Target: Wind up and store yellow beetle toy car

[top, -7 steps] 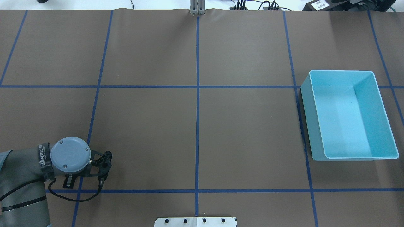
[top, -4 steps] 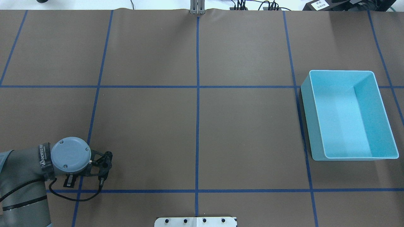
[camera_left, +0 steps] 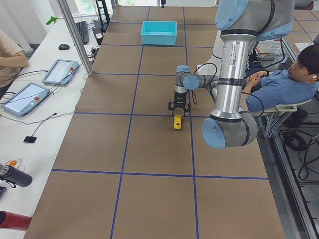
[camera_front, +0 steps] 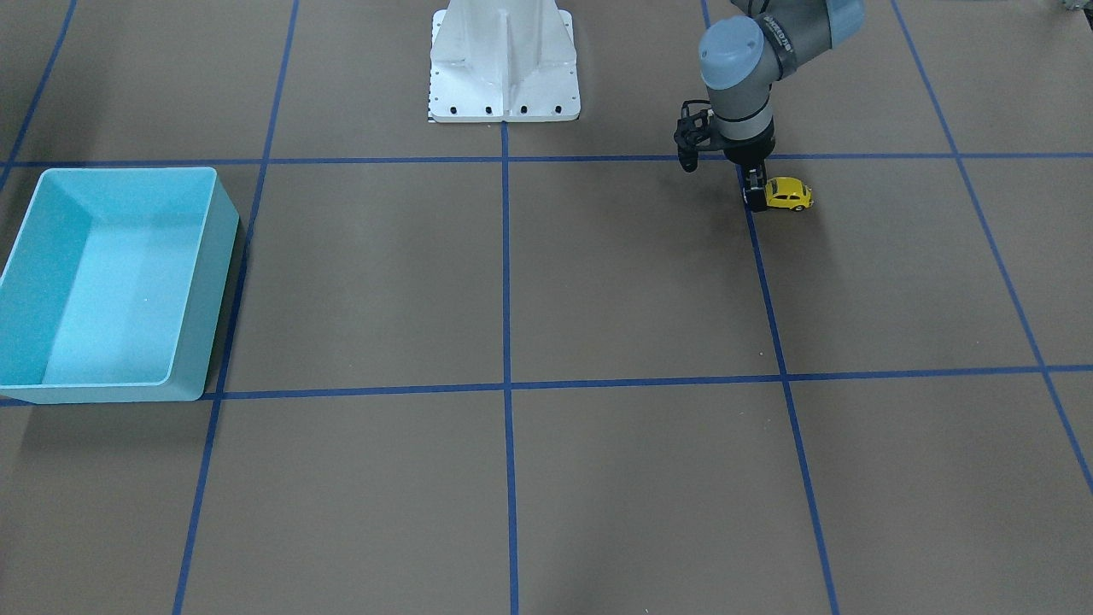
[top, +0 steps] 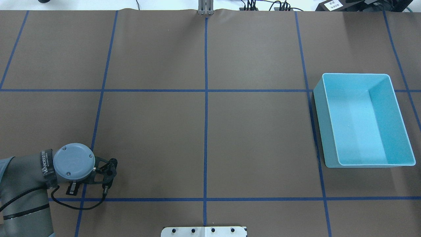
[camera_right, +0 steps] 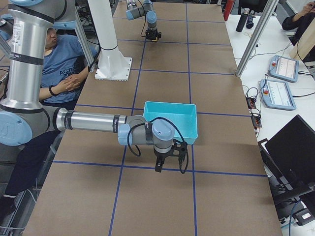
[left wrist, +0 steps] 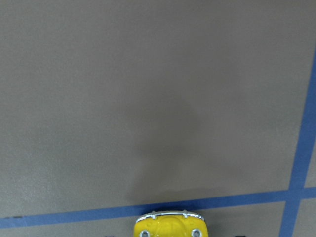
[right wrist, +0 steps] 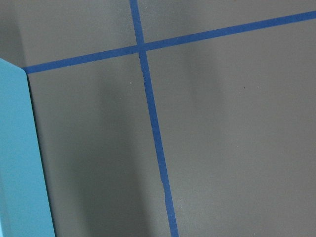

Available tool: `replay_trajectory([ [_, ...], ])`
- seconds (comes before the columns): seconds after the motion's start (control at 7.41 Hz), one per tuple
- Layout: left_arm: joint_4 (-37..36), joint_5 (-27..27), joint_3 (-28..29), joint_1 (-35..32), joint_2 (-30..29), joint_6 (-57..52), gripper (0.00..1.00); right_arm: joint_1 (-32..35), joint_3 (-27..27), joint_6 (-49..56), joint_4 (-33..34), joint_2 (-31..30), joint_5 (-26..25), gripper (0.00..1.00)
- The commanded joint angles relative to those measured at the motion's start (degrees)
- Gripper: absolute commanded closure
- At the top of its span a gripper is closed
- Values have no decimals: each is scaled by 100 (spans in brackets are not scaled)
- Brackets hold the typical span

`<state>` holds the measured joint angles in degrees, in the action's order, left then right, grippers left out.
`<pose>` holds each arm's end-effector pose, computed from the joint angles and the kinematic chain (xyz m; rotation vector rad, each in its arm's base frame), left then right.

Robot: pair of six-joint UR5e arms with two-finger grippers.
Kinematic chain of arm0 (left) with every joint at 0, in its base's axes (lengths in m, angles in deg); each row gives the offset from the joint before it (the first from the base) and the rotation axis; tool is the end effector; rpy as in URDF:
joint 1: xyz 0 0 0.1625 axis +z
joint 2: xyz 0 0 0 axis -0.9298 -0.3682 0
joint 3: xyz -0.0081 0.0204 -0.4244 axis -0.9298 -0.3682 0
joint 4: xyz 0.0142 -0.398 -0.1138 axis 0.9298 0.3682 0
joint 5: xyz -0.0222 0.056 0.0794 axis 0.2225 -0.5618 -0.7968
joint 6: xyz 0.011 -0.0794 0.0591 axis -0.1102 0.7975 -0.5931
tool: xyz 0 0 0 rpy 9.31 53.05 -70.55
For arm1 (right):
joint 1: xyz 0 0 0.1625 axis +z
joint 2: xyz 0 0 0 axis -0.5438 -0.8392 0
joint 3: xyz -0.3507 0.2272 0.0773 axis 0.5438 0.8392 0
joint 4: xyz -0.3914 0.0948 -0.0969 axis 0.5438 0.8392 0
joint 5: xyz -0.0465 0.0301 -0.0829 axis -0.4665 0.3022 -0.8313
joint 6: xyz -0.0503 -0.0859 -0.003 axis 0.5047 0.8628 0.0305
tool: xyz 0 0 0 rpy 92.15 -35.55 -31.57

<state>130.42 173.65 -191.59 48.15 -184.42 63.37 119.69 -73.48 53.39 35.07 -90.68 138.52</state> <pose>0.4359 -0.2943 0.4319 0.3159 0.2272 1.6546 0.0389 -0.4166 0.6621 -0.0671 -0.7925 0.1818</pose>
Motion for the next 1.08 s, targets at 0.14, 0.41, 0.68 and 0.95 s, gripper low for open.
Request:
replay_trajectory([
  [0.14,45,-1,36,-24,0,0,22,0,1,0,0,0,-2,0],
  [0.41,45,-1,36,-24,0,0,45,0,-8,0,0,0,-11,0],
  [0.68,27,25,27,-32,0,9,69,0,-8,0,9,-9,-11,0],
  [0.95,36,51,-42,-76,0,43,82,0,-8,0,9,-9,-2,0],
])
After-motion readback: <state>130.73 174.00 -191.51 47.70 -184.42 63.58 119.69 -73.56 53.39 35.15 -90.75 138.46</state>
